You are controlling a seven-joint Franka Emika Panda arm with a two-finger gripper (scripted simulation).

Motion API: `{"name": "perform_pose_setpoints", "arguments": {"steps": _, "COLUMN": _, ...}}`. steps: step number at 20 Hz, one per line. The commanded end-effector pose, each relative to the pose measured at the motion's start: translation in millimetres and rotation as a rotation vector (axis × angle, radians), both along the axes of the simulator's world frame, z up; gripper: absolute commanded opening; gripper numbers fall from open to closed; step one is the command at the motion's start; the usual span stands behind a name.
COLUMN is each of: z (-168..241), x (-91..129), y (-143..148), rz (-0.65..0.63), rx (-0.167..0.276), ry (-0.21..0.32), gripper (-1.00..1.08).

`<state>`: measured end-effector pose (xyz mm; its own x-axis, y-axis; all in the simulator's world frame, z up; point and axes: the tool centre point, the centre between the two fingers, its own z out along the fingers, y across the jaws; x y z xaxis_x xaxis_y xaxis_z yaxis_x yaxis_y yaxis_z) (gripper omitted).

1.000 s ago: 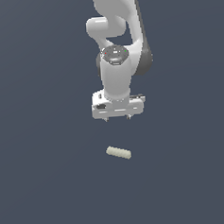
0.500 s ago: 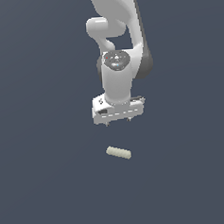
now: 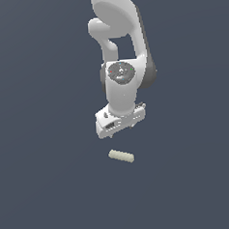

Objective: Pick up the object and move it to a goal position.

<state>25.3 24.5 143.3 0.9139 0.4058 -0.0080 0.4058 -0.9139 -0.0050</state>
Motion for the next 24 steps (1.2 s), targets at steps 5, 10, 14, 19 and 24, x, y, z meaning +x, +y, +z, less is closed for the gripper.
{"name": "perform_pose_setpoints", "arguments": {"steps": 5, "z": -14.8, "x": 15.1, "y": -0.1, "rz": 0.188, "rx": -0.003, "ry": 0.000, "gripper": 1.00}}
{"name": "perform_pose_setpoints", "arguments": {"steps": 10, "z": -26.5, "x": 26.1, "y": -0.4, "rz": 0.331, "rx": -0.004, "ry": -0.001, "gripper": 1.00}}
{"name": "perform_pose_setpoints", "arguments": {"steps": 14, "z": -36.0, "x": 34.6, "y": -0.9, "rz": 0.443, "rx": -0.003, "ry": -0.001, "gripper": 1.00}}
{"name": "perform_pose_setpoints", "arguments": {"steps": 19, "z": -48.2, "x": 44.7, "y": -1.9, "rz": 0.583, "rx": -0.002, "ry": -0.003, "gripper": 1.00}}
{"name": "perform_pose_setpoints", "arguments": {"steps": 24, "z": -59.2, "x": 53.3, "y": -3.1, "rz": 0.706, "rx": 0.000, "ry": -0.005, "gripper": 1.00}}
